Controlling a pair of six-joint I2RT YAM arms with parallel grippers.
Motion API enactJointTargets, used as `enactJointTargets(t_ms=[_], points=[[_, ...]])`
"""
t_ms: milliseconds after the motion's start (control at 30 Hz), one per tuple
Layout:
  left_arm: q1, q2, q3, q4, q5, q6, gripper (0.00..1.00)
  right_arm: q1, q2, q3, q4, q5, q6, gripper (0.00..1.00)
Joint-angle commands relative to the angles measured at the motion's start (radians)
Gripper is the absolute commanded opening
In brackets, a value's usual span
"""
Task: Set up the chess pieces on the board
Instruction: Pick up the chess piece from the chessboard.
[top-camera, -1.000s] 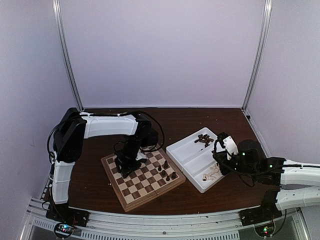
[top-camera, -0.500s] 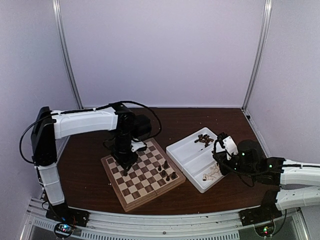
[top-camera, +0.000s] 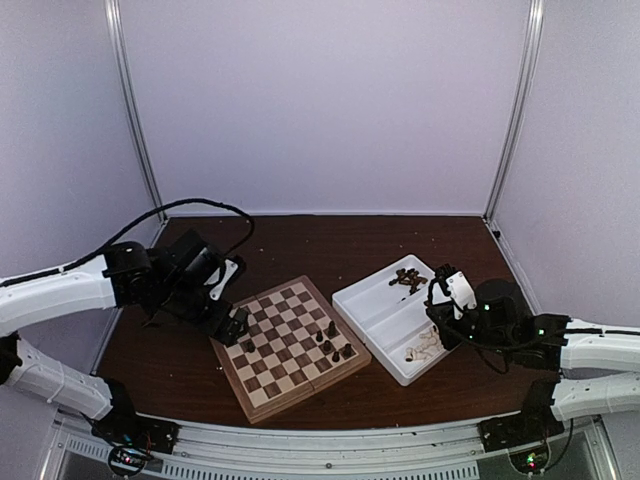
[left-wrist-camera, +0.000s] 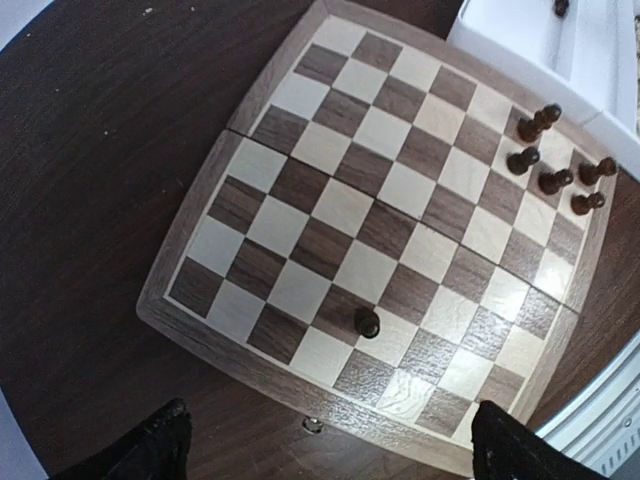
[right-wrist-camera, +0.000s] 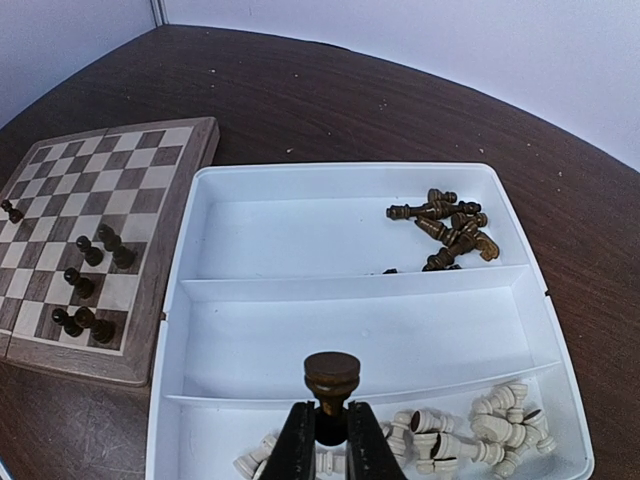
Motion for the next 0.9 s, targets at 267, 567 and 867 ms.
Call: enactJointTargets(t_ms=[267, 567, 867], points=[[0.022, -0.252, -0.236, 0.239, 0.008, -0.348, 0.86, -0.008, -0.013, -0.012, 0.026, -0.004, 0.006, 0.09], [0.022, 0.053, -0.067, 0.084, 0.093, -0.305, 0.56, -0.008, -0.014, -0.012, 0.024, -0.009, 0.006, 0.09], [0.019, 0.23, 0.015, 0.069, 0.082, -0.299, 0.46, -0.009, -0.015, -0.014, 0.026, -0.01, 0.007, 0.09]])
